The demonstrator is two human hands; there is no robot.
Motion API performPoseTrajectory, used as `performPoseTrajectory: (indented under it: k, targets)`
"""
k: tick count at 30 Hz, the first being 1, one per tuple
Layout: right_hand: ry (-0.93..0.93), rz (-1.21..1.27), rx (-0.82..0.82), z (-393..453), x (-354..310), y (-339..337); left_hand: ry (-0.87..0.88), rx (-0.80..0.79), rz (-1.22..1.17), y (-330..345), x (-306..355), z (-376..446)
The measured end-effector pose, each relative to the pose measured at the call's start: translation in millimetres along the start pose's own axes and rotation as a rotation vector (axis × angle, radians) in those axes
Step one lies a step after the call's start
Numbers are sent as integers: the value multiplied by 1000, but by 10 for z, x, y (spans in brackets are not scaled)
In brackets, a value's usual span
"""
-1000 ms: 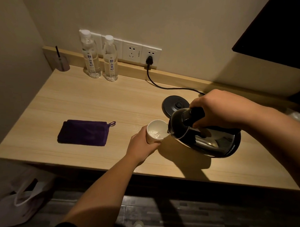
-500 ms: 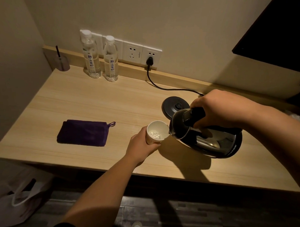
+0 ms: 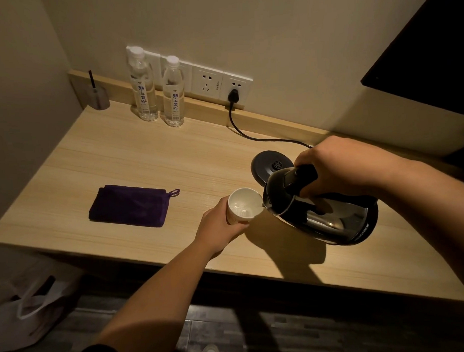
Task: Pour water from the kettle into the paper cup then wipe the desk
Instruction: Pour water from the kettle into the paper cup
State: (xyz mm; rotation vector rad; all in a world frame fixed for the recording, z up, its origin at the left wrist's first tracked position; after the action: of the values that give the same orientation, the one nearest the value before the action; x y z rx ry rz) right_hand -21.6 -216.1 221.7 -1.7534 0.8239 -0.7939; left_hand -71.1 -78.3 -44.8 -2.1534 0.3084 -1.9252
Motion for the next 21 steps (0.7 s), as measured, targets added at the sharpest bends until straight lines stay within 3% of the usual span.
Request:
performPoseTrajectory:
  k: [21]
  targets:
    - [-5,-1,-7,29,9,-29,-15,-6,19,4,-16,-6]
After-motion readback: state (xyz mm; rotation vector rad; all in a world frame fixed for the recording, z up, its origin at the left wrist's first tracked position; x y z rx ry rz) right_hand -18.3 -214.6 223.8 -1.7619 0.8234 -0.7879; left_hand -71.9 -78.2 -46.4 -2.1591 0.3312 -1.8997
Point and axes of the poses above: each hand's wrist, its own z-axis towards the middle knuckle, its own y-axis out of the palm, x = y × z, the point moved 6 cm from there along z, towards the middle knuckle, and after that the axes turned 4 degrees about y, right-handed, at the moved point
